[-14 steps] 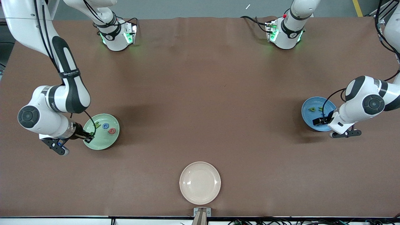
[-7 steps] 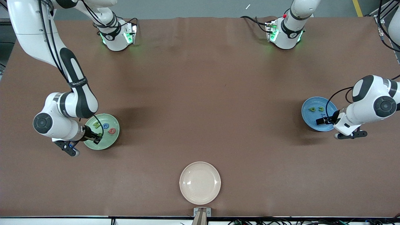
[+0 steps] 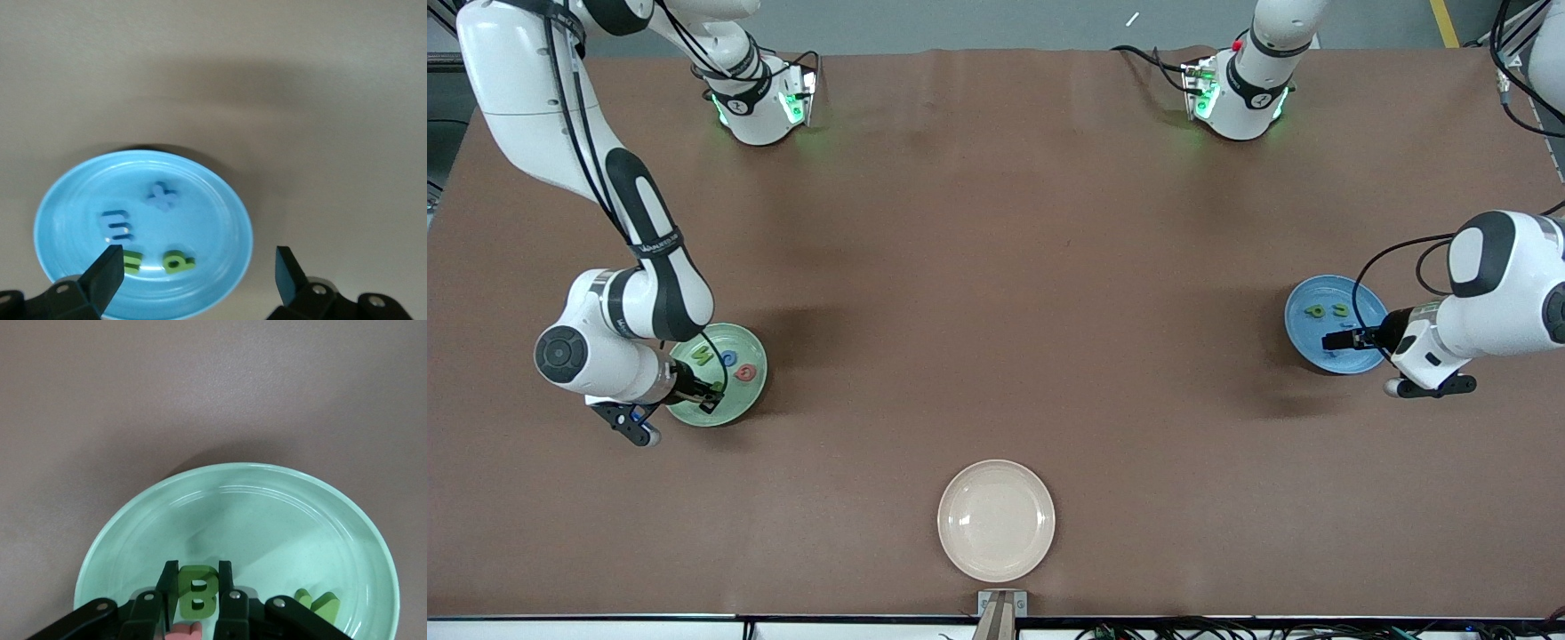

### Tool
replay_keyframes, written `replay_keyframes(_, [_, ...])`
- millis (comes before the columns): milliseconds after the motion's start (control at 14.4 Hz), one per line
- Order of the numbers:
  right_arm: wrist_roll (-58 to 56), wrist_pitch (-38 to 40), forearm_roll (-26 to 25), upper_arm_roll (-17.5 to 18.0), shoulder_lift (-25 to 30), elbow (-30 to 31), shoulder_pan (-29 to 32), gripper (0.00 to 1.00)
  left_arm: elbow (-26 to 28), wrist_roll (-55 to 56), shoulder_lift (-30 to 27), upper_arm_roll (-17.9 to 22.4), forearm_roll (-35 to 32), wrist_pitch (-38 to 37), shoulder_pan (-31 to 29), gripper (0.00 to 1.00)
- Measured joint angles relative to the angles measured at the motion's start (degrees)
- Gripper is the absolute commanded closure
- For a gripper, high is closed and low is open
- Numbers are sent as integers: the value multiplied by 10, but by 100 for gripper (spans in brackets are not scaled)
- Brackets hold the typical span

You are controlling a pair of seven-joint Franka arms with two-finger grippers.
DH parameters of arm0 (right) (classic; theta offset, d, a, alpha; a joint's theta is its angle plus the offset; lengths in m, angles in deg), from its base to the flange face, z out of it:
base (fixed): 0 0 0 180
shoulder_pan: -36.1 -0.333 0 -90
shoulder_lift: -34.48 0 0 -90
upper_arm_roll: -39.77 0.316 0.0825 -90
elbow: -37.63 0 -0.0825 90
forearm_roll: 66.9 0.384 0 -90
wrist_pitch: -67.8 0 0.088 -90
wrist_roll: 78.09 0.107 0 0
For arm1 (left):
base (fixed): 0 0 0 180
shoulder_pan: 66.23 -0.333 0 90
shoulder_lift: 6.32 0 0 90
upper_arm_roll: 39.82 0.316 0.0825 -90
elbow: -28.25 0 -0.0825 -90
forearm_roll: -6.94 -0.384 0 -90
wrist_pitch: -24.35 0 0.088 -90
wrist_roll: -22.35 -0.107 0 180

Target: Sort upper and lower case letters into plates

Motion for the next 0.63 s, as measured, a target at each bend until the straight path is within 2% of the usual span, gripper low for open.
replay_keyframes(70, [0,1,0,0,0,1,0,1,-1,-6,-21,46,35,0,53,0])
replay_keyframes(417, [1,31,0,-1,1,-6,0,0,-2,-7,-73,212,161,0,261,0])
replay_keyframes(626, [-47,108,-2,-1,5,-56,0,0,-2,-7,-88,329,212,1,393,0])
